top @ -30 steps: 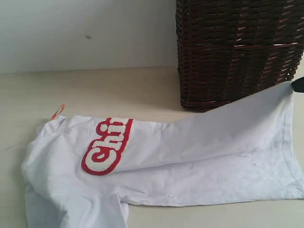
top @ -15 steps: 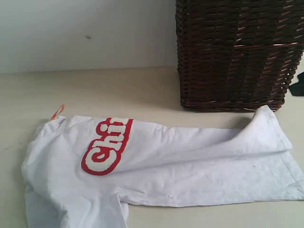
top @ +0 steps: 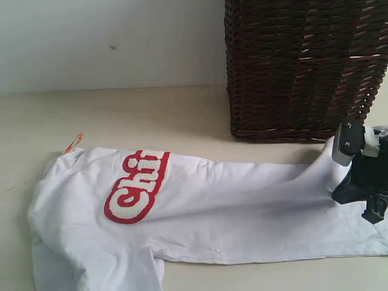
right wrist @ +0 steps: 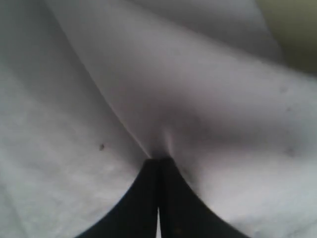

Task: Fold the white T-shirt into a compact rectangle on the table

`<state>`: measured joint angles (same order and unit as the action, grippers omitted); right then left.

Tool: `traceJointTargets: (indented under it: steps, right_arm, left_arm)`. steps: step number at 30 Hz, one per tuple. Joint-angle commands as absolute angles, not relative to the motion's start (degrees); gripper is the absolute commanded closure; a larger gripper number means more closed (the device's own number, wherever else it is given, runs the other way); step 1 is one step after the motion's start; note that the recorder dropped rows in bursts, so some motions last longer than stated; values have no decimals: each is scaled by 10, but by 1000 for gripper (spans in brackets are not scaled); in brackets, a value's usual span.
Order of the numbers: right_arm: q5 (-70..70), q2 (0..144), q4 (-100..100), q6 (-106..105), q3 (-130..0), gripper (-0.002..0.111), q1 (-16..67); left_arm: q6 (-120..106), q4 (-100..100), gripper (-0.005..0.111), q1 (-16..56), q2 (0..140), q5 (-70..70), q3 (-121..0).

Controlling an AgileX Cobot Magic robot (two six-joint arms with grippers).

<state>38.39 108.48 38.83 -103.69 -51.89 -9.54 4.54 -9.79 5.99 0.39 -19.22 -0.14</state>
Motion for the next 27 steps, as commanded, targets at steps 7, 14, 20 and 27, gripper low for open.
traceJointTargets:
  steps: [7, 14, 20, 27]
  right_arm:
    - [459, 1119, 259, -1015, -524, 108, -93]
    - [583, 1119, 92, -920, -524, 108, -93]
    - [615, 1098, 55, -906, -524, 108, -93]
    - [584, 1004, 209, -936, -524, 108, -93]
  left_arm:
    - [47, -98, 104, 59, 0, -183, 0]
    - [47, -98, 104, 59, 0, -183, 0]
    - [47, -98, 104, 59, 0, -183, 0]
    - [47, -98, 104, 59, 0, -183, 0]
